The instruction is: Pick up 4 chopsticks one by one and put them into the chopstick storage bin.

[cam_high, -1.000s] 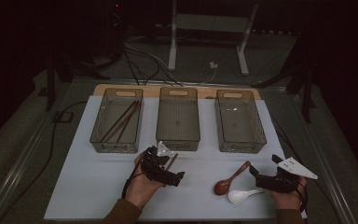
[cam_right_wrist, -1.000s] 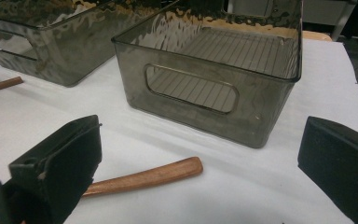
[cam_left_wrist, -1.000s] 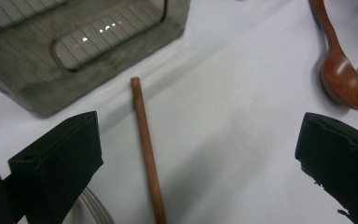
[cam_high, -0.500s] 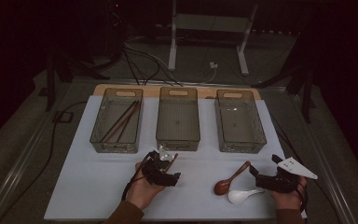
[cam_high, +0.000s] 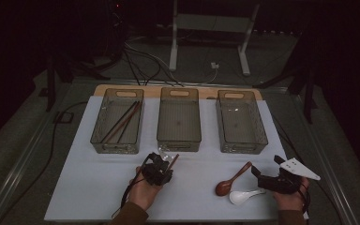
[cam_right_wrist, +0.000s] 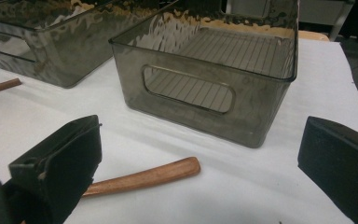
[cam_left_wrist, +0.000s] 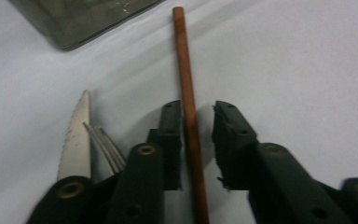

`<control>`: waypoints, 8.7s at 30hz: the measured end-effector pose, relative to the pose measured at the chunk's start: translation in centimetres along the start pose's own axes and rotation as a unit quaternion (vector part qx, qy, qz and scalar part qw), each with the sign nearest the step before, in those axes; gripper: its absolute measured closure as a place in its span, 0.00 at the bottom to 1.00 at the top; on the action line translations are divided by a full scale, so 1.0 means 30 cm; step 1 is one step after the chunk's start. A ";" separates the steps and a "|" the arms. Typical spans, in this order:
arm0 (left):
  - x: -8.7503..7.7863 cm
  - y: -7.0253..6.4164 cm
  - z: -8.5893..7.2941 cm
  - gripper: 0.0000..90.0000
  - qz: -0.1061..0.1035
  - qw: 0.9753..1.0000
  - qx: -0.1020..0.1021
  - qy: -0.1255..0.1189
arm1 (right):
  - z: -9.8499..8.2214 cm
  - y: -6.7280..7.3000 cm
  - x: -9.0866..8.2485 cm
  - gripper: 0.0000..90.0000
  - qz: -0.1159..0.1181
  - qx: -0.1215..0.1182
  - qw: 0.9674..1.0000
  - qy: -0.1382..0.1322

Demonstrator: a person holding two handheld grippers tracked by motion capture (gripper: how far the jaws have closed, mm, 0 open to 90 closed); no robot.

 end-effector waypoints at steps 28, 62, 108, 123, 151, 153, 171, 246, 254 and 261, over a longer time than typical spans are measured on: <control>-0.085 -0.037 0.031 0.96 -0.034 0.999 0.010 -0.024 | 0.000 0.000 0.007 0.00 0.001 -0.003 1.000 0.002; -0.284 0.130 0.137 0.96 -0.033 0.997 0.015 -0.068 | 0.000 0.003 0.009 0.00 0.002 -0.003 1.000 0.002; -0.322 0.429 0.201 0.96 0.032 0.996 -0.025 -0.083 | -0.001 0.000 0.012 0.00 0.002 -0.004 1.000 0.004; -0.326 0.495 0.217 0.96 0.045 0.995 -0.032 -0.087 | 0.000 0.000 0.012 0.00 0.002 -0.003 1.000 0.003; -0.310 0.600 0.247 0.96 0.055 0.993 -0.040 -0.097 | 0.000 -0.001 0.013 0.00 0.003 -0.003 1.000 0.003; -0.306 0.605 0.247 0.96 0.055 0.993 -0.039 -0.096 | 0.000 -0.001 0.013 0.00 0.003 -0.003 1.000 0.003; -0.277 0.657 0.256 0.96 0.065 0.993 -0.047 -0.092 | 0.000 0.000 0.014 0.00 0.003 -0.004 1.000 0.003; -0.365 0.569 0.150 0.01 0.018 0.980 -0.053 -0.189 | 0.000 -0.003 0.010 0.00 0.002 -0.002 1.000 0.002; -0.378 0.526 0.083 0.01 0.018 0.979 -0.045 -0.198 | 0.002 -0.006 0.010 0.00 0.000 0.002 1.000 0.001; -0.378 0.480 0.001 0.01 0.018 0.977 -0.043 -0.206 | 0.003 0.002 0.014 0.00 0.004 -0.001 1.000 0.004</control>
Point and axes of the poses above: each handheld gripper's, and its own axes: x roughly forward along the jaws, z roughly out of its top, y roughly to its left, the point moved 1 cm from there along x, roughly forward along the jaws, and after that the axes turned 7 degrees about x, right-handed, at the moved point
